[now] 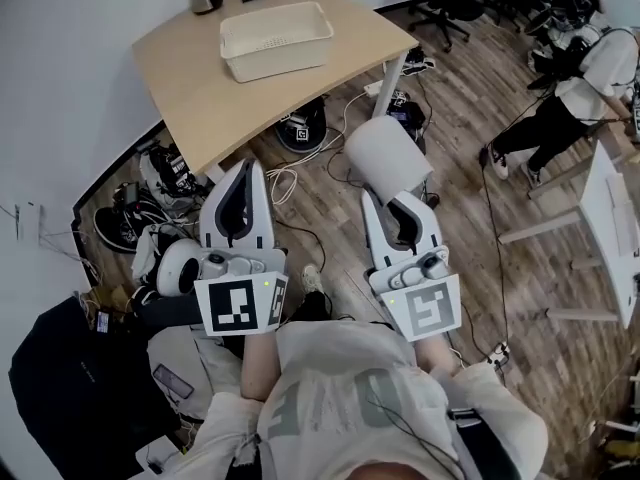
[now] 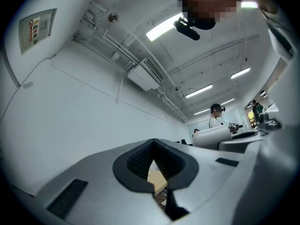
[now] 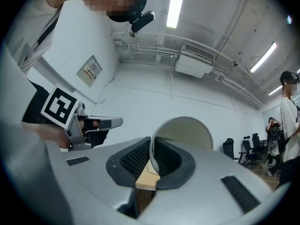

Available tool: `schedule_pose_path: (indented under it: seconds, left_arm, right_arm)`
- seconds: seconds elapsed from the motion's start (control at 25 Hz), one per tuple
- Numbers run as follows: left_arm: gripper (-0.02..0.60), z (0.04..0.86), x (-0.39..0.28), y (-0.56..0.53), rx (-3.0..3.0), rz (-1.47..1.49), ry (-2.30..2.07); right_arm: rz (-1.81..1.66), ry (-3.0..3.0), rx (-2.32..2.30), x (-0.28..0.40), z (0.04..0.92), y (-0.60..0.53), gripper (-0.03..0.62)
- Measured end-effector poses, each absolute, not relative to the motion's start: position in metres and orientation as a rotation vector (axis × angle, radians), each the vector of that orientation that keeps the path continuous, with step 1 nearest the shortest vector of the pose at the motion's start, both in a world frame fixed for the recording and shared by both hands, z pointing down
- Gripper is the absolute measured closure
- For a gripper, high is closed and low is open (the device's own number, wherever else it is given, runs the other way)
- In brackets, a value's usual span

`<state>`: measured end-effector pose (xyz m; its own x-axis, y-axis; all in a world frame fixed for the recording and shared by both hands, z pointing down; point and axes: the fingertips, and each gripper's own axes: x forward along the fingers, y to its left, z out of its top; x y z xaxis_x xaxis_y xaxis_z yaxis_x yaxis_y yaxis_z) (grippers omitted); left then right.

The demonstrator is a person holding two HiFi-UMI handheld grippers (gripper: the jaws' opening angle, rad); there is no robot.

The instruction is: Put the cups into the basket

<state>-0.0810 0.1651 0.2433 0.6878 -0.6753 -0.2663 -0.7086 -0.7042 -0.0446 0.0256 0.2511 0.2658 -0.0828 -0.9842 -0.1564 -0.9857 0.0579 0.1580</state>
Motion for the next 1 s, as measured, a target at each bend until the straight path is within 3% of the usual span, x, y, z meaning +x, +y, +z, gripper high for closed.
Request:
schedule_pose_path:
  seconds: [0.44,1.0]
  left_arm:
    - [0.574,0.237,-0.089,0.038,-2.745,0.399,1.158]
    - [0.574,0.239,-0.1,-0.007,-2.744,0.423,1.176]
  right_arm:
    - [0.409,2.305,-2.126,0.021,0.258,0.125,0.574]
    - [0.402,2.342,-2.13,0.016,0.261,0.076,0.574]
